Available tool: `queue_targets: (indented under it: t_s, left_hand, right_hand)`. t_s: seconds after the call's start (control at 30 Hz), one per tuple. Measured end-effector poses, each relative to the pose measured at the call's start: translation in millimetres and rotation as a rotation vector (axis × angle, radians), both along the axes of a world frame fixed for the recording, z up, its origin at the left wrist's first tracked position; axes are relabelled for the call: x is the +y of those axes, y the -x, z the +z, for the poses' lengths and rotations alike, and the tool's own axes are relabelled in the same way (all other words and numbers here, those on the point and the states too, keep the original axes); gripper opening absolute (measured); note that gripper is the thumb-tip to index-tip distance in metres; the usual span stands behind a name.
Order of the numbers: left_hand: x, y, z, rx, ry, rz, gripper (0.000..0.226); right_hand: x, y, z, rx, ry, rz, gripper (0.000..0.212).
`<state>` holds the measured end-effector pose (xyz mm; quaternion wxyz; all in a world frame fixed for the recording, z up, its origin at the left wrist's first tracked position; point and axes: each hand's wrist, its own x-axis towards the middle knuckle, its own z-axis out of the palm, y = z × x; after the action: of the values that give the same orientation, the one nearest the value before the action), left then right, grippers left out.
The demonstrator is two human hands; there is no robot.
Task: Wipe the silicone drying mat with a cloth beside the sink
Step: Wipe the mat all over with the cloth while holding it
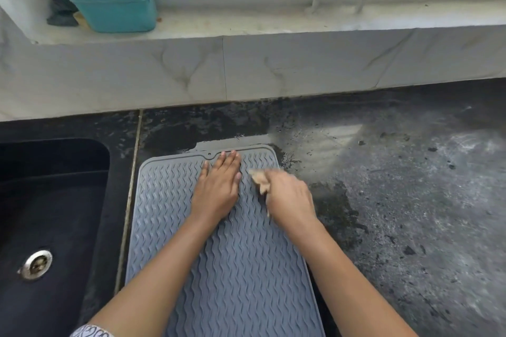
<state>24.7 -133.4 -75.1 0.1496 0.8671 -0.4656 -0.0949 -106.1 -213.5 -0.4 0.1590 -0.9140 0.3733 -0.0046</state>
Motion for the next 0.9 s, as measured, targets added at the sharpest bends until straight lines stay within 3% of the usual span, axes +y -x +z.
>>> queue_targets:
  t_s: [0.1, 0.3, 0.43, 0.57, 0.67, 0.83, 0.9]
  left_hand:
    - [0, 1, 1, 0.000, 0.002, 0.019, 0.058]
    - [-1, 4, 4, -0.006, 0.005, 0.058, 0.052]
    - [-1, 4, 4, -0.011, -0.001, 0.063, 0.053]
    - [-1, 3, 2, -0.003, 0.015, 0.064, 0.053]
    - [0, 3, 3, 0.018, 0.051, 0.105, 0.052]
    - [0, 4, 5, 0.017, 0.039, 0.136, 0.052]
    - [-1, 4, 5, 0.010, 0.040, 0.135, 0.052]
  right_hand:
    - [-15, -24, -20, -0.142, 0.043, -0.052, 0.056]
    - [-15, -35, -55, 0.046, 0.117, -0.030, 0.048]
    - [18, 4, -31, 0.188, 0.024, -0.022, 0.047]
    - [4, 11, -7, 0.060, 0.019, -0.030, 0.035]
    - [-9, -22, -17, -0.078, 0.045, -0.039, 0.053]
    - [-21, -38, -49, 0.037, -0.048, 0.055, 0.075]
    - [-28, -34, -52, 0.010, -0.044, 0.090, 0.065]
